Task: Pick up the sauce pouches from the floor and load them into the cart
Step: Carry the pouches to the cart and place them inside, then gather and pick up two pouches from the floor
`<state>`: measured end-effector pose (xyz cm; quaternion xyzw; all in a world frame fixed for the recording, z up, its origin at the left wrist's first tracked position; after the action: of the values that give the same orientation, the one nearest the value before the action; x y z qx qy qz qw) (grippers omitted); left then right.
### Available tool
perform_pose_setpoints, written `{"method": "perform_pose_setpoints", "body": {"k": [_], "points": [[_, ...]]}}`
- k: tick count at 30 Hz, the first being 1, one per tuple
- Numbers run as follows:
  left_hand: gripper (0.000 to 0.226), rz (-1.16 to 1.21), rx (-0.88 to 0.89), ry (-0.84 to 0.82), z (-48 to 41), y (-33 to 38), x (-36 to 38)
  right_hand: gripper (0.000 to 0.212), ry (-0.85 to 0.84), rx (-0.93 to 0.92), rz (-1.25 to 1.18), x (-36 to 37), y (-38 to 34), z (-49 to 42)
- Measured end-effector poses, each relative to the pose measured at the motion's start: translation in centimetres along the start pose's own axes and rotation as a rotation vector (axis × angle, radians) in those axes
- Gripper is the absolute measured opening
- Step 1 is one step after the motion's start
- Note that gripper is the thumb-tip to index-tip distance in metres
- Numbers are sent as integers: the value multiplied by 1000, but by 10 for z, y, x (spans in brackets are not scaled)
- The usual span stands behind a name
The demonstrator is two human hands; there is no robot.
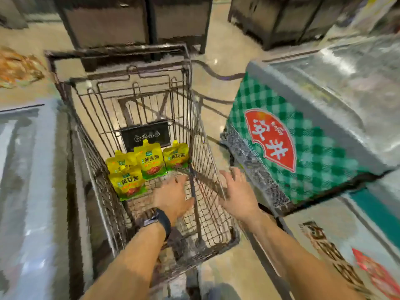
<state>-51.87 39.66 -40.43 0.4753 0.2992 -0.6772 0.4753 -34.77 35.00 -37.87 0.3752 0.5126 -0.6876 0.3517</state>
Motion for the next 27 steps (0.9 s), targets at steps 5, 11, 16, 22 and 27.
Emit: {"method": "perform_pose_setpoints", "body": {"k": [5,11,16,22,27], "points": [[68,-70,263,117,15,103,-42,78,180,251,-35,-60,86,73],[64,-187,606,195,68,263,-63,81,373,547,-109,-109,183,208],[77,-364,894,194,159,415,-43,81,523,799,-155,-139,260,364],[75,-547,1192,254,314,562,11,79,606,1107,-150,-132,336,607],[79,-645,1451,261,446,665,67,74,666,1460,-211,-91,344,827]]}}
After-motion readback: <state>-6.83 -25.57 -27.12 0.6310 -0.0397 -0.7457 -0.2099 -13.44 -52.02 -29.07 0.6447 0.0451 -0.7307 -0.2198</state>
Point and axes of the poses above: each hand's wrist, its own z-axis away from the middle knuckle, its own x-axis out of the palm, y = z × x, the point moved 10 cm from there along -z, towards the middle knuckle, and after that the axes turned 11 degrees about -z, right-handed, at the moved point
